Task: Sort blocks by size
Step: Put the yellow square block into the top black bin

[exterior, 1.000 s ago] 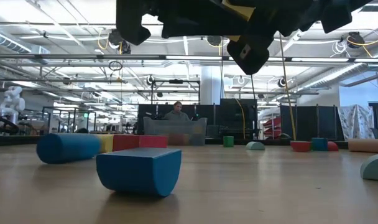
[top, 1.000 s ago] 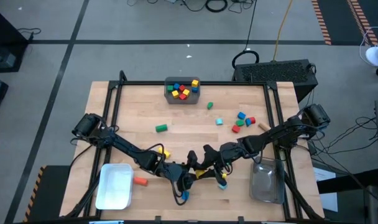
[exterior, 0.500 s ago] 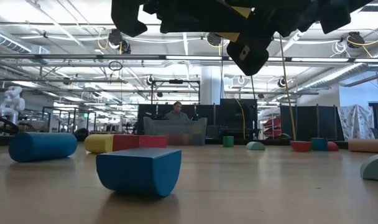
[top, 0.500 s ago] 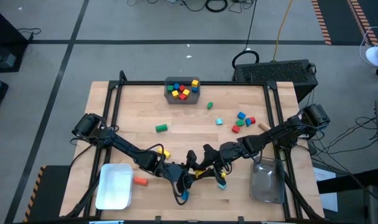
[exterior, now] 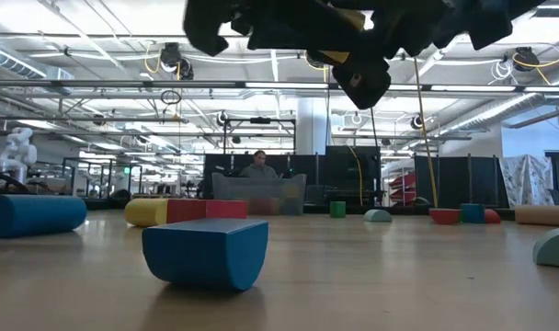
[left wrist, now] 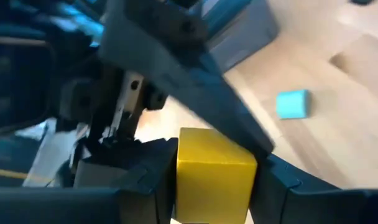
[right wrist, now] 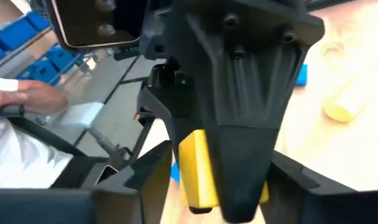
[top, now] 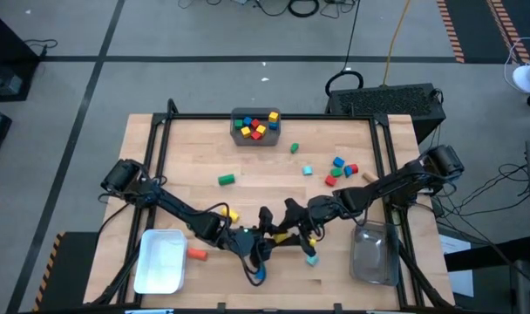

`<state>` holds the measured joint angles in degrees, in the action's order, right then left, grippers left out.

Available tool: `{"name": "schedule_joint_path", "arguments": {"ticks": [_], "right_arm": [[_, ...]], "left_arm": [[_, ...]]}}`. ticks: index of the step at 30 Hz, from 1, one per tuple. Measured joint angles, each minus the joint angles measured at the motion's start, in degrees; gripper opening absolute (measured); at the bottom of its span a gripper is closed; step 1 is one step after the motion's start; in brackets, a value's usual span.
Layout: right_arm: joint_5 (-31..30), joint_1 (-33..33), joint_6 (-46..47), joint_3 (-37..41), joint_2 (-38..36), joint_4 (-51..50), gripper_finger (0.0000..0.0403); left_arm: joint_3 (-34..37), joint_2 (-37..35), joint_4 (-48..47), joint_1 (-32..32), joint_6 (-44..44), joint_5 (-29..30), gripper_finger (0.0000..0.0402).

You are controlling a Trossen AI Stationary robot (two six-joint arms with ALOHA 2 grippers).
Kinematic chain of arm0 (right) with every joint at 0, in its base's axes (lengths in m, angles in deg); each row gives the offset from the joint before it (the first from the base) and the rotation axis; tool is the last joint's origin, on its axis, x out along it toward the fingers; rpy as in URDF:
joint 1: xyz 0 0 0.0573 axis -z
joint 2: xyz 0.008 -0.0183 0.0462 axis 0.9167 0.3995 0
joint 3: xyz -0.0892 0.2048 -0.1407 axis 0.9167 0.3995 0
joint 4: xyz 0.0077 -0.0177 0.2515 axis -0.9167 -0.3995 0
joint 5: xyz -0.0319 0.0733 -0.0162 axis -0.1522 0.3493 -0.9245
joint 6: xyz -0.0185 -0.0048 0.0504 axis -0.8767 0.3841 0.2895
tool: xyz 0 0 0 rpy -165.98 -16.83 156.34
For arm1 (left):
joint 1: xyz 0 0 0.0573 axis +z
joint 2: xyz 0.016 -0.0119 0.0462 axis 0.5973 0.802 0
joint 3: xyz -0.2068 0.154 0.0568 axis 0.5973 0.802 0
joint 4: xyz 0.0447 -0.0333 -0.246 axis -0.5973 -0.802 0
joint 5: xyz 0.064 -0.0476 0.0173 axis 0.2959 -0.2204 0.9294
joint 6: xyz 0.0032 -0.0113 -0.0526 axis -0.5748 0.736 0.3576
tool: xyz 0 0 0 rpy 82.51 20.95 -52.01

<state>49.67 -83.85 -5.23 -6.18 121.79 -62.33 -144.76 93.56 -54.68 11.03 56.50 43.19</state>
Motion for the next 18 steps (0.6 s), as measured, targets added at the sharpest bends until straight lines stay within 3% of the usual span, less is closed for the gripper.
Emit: {"name": "schedule_joint_path", "arguments": {"ticks": [7,13,18], "right_arm": [[-4.1,0.9,-0.2,0.0,-6.1,-12.1,0.0236],[-18.9,0.8,-0.6,0.0,-14.4,-29.0,0.0236],[-30.1,0.1,1.2,0.0,-17.1,-42.2,0.0232]], "left_arm": [[0.1,-0.8,-0.4,0.7,0.2,5.3,0.0152],[0.1,-3.0,-2.8,3.2,3.5,10.5,0.0153],[0.1,-6.4,-11.6,11.3,11.8,9.9,0.0154]]}}
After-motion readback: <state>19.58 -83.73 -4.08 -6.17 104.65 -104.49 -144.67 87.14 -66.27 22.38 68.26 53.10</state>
